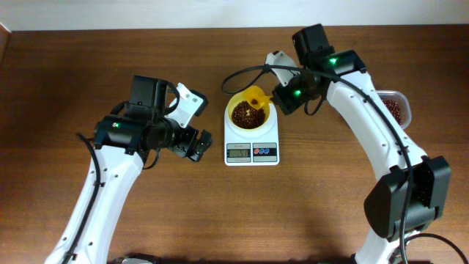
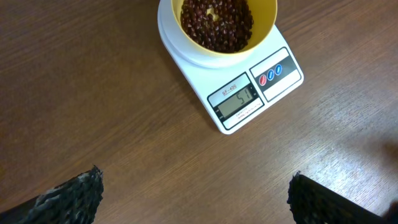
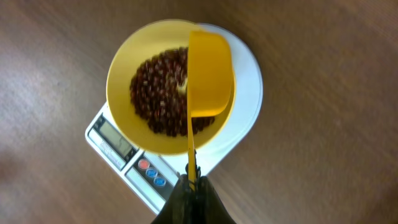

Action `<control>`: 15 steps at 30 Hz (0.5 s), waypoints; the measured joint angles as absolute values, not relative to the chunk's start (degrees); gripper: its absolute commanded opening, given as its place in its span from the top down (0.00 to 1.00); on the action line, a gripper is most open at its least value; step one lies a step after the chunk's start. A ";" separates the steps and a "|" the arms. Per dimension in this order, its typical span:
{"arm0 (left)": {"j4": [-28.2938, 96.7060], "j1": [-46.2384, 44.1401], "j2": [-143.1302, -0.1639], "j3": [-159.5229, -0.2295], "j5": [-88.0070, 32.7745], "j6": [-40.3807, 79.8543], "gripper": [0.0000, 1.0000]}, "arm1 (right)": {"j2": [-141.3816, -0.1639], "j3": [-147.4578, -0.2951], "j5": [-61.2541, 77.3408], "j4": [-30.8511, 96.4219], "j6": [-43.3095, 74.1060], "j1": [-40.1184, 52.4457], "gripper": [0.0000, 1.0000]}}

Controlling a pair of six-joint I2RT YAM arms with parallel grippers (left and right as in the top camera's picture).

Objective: Scoop item into bowl and weigh 50g on scale

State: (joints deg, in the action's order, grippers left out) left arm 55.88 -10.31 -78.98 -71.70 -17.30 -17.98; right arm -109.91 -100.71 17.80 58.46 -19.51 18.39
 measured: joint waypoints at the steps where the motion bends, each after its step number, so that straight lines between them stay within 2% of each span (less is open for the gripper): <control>1: 55.86 -10.31 -78.98 -71.70 -17.30 -17.98 0.01 | -109.91 -100.71 17.80 57.67 -19.51 18.48 0.96; 7: 55.88 -10.31 -78.98 -71.70 -17.30 -17.98 0.01 | -110.04 -100.71 17.76 57.04 -19.51 18.76 0.96; 15: 55.88 -10.31 -78.98 -71.70 -17.28 -17.98 0.01 | -110.34 -100.71 14.28 58.24 -19.53 23.97 0.96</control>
State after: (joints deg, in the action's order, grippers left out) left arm 55.88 -10.31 -78.98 -71.70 -17.28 -17.98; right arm -110.34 -100.71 14.28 58.24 -19.53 23.97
